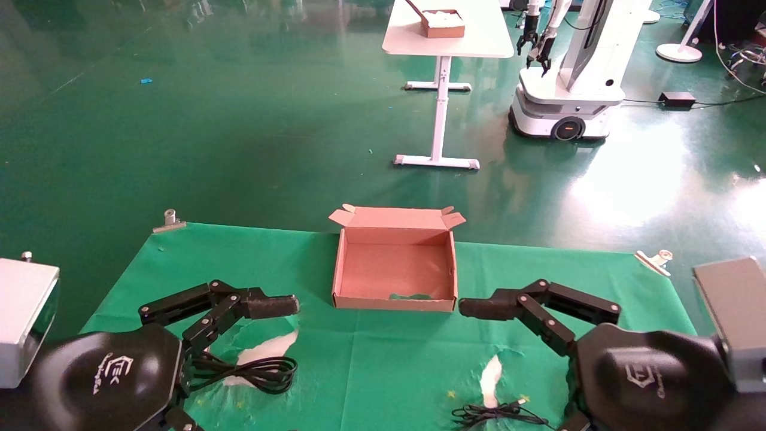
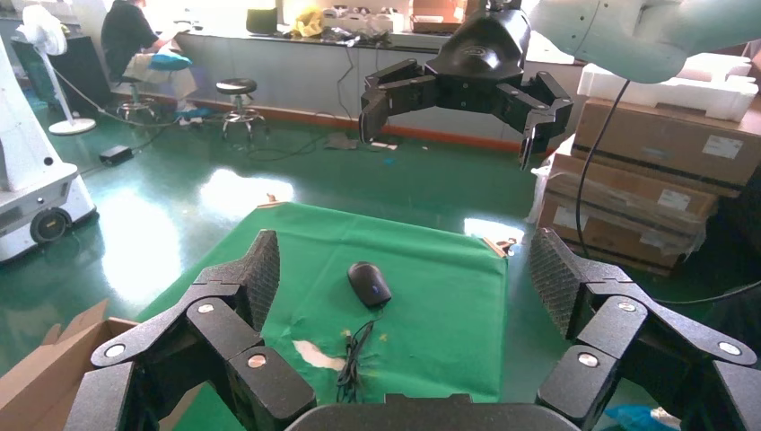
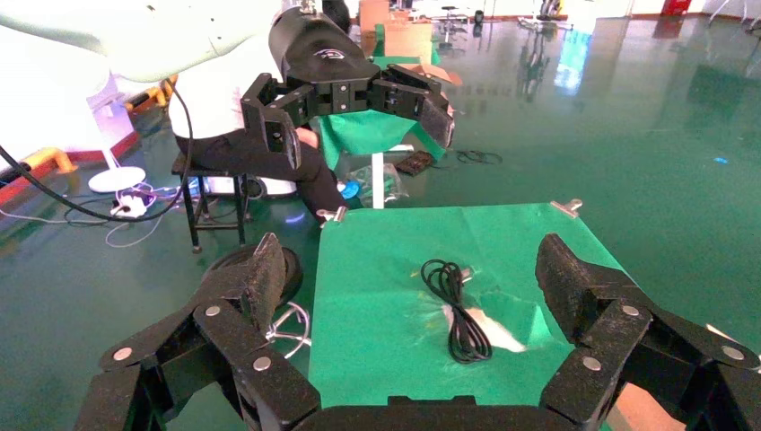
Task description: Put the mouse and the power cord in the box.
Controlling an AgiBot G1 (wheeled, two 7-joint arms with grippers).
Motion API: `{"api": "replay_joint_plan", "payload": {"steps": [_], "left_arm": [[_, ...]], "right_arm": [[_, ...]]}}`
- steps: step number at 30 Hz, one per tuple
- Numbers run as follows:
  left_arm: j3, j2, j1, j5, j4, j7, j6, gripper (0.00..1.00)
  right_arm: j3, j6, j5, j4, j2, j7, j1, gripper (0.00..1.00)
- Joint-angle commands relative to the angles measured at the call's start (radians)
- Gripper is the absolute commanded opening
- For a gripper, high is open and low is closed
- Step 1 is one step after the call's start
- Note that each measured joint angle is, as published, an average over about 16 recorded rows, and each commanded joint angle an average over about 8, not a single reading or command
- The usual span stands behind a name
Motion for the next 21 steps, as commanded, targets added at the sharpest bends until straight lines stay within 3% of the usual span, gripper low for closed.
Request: {"api": "replay_joint_plan", "payload": {"steps": [1,6,10,15,21], "left_arm": [[0.0,0.0,0.0,0.0,0.0,0.0,0.0,1.0],[0.011,-0.007,0.004,0.025,-0.003,-0.001,0.002,1.0],[0.053,-0.025,-0.006,0.132,-0.025,-0.015,0.001,1.0],[0.146,-0.021,-0.08,0.377,-0.057,-0.055,-0.008,1.0],[0.266,0.049,-0.212,0.731,-0.067,-0.093,-0.039,1.0]], "right_arm": [[0.001,0.0,0.002,0.001,0.0,0.0,0.001,1.0],[-0.014,-0.002,-0.031,0.001,0.007,-0.003,-0.013,1.0],[-0.052,0.007,-0.133,0.016,0.023,-0.01,-0.024,1.0],[-0.111,0.038,-0.314,0.04,0.027,-0.008,0.003,1.0],[-0.178,0.082,-0.527,0.056,0.01,0.017,0.067,1.0]]}}
